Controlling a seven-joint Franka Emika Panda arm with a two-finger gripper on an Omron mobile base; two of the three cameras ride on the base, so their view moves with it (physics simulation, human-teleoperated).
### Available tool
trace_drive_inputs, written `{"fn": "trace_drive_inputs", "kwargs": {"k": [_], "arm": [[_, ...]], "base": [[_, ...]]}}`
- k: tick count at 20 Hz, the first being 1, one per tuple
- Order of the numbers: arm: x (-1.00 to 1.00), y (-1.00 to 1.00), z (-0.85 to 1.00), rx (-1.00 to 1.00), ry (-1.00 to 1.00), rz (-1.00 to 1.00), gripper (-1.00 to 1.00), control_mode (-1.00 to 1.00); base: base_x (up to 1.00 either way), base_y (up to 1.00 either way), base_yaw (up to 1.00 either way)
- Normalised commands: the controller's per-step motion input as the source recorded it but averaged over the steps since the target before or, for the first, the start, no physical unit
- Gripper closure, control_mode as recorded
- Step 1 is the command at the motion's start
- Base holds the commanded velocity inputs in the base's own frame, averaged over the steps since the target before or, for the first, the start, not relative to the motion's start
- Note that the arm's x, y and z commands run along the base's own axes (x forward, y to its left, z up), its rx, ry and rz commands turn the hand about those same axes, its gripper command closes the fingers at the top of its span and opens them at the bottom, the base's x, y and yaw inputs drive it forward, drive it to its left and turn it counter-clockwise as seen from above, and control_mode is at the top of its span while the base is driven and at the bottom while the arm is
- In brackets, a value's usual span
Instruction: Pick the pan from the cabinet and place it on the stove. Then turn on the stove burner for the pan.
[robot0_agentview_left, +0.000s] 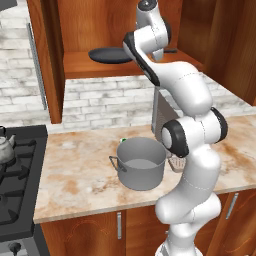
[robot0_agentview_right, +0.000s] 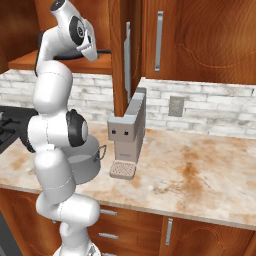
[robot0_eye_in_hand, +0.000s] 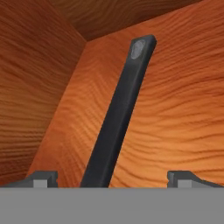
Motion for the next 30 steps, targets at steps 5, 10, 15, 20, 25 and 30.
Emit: {"fn": "trace_drive_inputs", "kwargs": {"k": [5,10,15,20,25,30], "arm": [[0.19,0.00,-0.15,0.00,0.02,-0.02,-1.00,-1.00],[0.22,-0.01,-0.10,0.00,0.07,-0.01,-1.00,-1.00],[0.22,-0.01,-0.13,0.00,0.08,-0.01,-1.00,-1.00],[0.17,-0.01,-0.20,0.00,0.09,-0.01,-1.00,-1.00],[0.05,-0.01,-0.36,0.00,0.05,0.00,-1.00,-1.00],[0.04,-0.04,-0.36,0.00,0.04,0.00,-1.00,-1.00]], "base": [[0.00,0.00,0.00],[0.00,0.00,0.00],[0.00,0.00,0.00],[0.00,0.00,0.00],[0.00,0.00,0.00],[0.00,0.00,0.00]]}}
